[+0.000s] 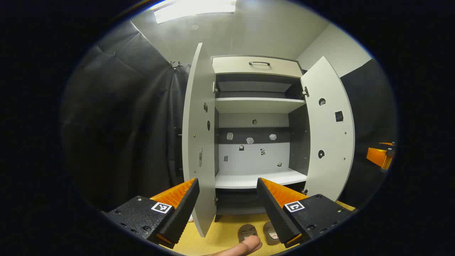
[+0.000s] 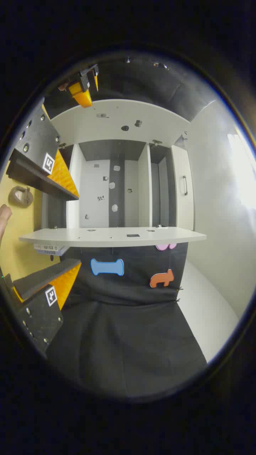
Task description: Grab one shoe with the right hand and put it into the shoe cabinet, grab the other shoe with the left hand and put it into the shoe cabinet; then close the right door with the right hand and the left door with the left hand.
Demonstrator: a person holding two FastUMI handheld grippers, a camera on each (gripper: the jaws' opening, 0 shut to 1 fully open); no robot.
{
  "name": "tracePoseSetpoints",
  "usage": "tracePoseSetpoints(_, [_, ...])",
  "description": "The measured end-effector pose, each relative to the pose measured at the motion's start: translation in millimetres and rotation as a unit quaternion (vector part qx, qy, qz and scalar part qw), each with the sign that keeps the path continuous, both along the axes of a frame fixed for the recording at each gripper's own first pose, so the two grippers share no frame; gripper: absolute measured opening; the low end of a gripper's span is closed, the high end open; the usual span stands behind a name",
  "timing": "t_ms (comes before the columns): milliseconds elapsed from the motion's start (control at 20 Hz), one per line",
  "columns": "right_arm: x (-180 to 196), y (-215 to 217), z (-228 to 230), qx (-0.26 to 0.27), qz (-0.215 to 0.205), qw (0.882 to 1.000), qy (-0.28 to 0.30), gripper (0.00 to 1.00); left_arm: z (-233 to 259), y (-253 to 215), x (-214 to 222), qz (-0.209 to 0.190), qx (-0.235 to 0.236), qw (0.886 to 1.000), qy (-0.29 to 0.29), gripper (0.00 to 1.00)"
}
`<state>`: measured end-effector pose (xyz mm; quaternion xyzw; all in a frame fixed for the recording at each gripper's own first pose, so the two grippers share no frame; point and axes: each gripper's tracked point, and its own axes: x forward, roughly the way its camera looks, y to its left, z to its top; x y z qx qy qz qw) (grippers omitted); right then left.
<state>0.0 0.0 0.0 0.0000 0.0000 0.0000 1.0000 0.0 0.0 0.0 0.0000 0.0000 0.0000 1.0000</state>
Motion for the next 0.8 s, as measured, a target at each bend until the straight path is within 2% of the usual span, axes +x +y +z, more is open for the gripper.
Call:
tracePoseSetpoints(750, [4.5,28.2,-17.7,-0.011,0.026,1.0,-0.008,0.98,-17.8,-3.8,-0.4,-0.012,0.007,1.0,0.012,0.99])
tracePoseSetpoints(800, [7.2,32.4,-25.1,-0.015,0.027,1.0,-0.006,0.94,-17.8,-4.9,-1.2,-0.014,0.004,1.0,0.011,0.99])
